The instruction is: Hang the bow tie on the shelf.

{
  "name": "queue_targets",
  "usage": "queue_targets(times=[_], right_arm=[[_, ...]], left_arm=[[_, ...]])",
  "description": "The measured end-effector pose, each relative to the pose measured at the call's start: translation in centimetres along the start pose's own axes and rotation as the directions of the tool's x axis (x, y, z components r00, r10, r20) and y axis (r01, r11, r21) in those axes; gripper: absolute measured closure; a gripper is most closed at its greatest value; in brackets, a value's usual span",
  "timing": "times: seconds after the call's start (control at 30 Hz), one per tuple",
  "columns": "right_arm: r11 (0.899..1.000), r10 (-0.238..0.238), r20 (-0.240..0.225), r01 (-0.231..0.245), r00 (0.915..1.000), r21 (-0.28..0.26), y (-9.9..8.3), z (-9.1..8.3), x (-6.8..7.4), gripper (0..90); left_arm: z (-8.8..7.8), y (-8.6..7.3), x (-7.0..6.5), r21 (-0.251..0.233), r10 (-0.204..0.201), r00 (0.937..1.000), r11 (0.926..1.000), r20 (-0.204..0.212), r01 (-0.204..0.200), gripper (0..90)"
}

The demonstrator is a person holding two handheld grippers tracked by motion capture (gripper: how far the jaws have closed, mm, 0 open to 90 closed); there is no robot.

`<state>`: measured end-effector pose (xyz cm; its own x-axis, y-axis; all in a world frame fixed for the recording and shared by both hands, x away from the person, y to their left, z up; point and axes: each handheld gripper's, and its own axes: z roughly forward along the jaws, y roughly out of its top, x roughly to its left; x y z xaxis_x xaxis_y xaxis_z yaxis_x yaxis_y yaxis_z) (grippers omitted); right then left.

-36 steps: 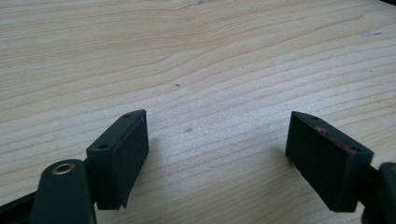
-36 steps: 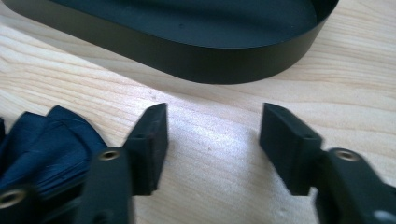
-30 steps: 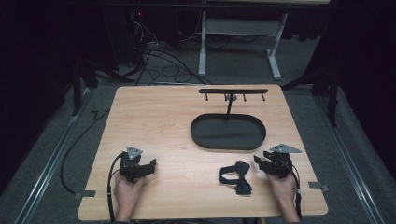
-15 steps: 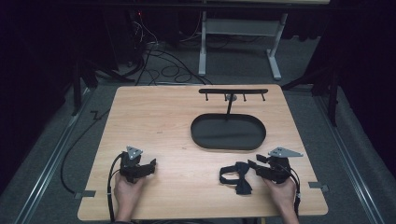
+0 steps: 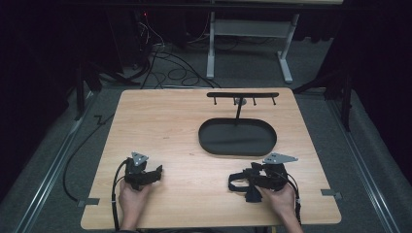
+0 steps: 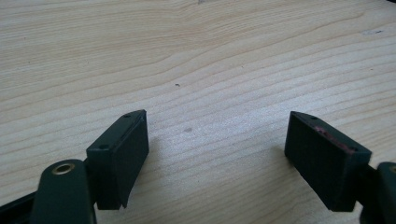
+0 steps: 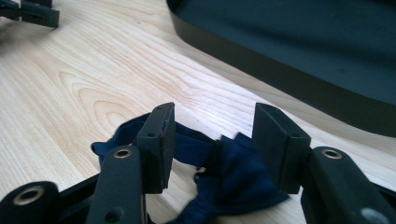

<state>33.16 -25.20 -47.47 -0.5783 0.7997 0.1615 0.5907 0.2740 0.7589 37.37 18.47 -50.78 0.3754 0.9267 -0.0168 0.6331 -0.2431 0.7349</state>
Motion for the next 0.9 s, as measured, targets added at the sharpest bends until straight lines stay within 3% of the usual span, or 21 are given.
queue_targets(times=[0.33, 0.63, 0.87, 0.9], right_arm=[[0.998, -0.042, -0.017, 0.043, 0.9989, 0.039, 0.3, 1.4, 0.6, 48.7], [0.995, -0.051, -0.03, 0.053, 0.9983, 0.081, 0.3, 2.4, 0.7, 48.8], [0.99, -0.068, -0.014, 0.069, 0.9976, 0.123, -0.2, 3.0, 0.7, 61.2], [0.988, -0.087, -0.004, 0.087, 0.9962, 0.124, -0.2, 3.0, 0.7, 64.2]], left_arm=[[0.0, 0.0, 0.0, 0.001, 0.0, 1.0, 1.0, 0.001, 0.0, 22.1], [0.0, 0.0, 0.0, 0.001, 0.0, 1.0, 1.0, 0.001, 0.0, 22.1], [0.0, 0.0, 0.0, 0.001, 0.0, 1.0, 1.0, 0.001, 0.0, 22.1], [0.0, 0.0, 0.0, 0.001, 0.0, 1.0, 1.0, 0.001, 0.0, 22.1]])
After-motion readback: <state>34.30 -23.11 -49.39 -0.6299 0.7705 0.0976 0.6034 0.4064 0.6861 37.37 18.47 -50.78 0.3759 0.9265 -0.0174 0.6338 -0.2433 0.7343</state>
